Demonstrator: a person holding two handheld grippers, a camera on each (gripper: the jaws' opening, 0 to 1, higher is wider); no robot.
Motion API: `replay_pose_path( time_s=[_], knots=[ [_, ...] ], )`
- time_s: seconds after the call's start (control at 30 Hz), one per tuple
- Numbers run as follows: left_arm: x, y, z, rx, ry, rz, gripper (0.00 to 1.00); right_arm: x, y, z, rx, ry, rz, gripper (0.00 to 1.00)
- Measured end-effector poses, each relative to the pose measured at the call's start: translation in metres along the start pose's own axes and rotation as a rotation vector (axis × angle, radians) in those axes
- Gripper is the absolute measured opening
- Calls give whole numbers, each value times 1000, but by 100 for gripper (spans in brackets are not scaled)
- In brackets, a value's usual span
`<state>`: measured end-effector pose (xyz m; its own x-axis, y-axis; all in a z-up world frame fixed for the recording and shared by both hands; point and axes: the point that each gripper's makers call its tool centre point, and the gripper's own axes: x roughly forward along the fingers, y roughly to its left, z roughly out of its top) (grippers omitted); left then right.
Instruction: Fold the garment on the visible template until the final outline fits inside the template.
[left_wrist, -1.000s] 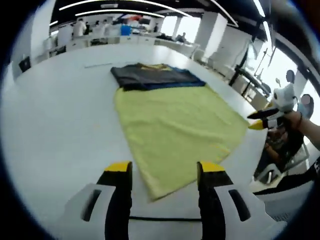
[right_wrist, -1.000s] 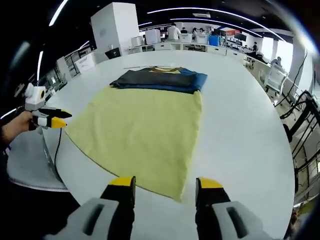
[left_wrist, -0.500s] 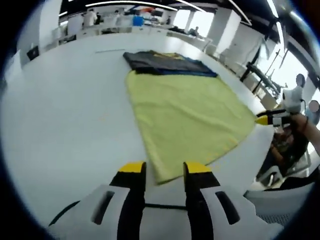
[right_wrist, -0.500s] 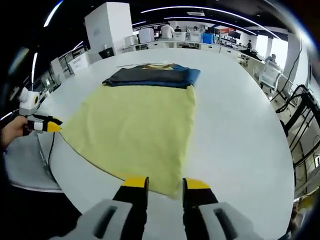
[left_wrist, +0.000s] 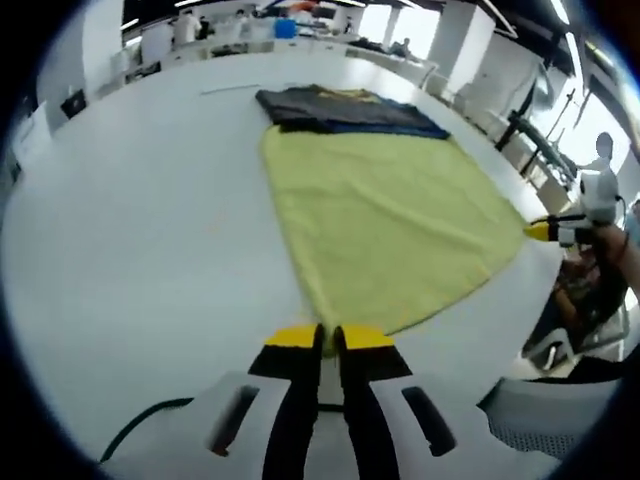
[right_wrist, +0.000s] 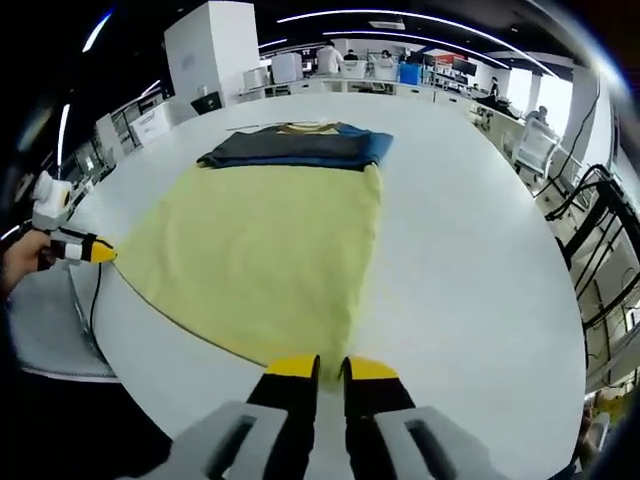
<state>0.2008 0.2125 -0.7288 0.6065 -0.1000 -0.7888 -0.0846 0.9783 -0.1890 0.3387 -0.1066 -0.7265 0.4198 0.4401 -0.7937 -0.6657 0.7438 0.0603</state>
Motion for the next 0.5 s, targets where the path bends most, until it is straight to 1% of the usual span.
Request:
replay_pose_path(
  time_s=[0.03, 0.17, 0.23, 0.3, 0.5],
  knots=[
    [0, 1, 0, -13, 0, 4, 2, 0, 0, 1, 0, -5, 2, 4],
    [0, 1, 1, -26, 7, 5, 0, 2, 1, 1, 12, -12, 12, 0],
    [-2, 1, -1, -23, 17, 2, 0, 1, 1, 1, 14, -13, 13, 0],
    [-4, 0, -2, -14, 22, -6, 0, 0, 2, 1, -3, -10, 13, 0],
    [-13, -1, -8, 3, 30, -24, 0, -7, 6, -7, -10, -1, 27, 0]
  ],
)
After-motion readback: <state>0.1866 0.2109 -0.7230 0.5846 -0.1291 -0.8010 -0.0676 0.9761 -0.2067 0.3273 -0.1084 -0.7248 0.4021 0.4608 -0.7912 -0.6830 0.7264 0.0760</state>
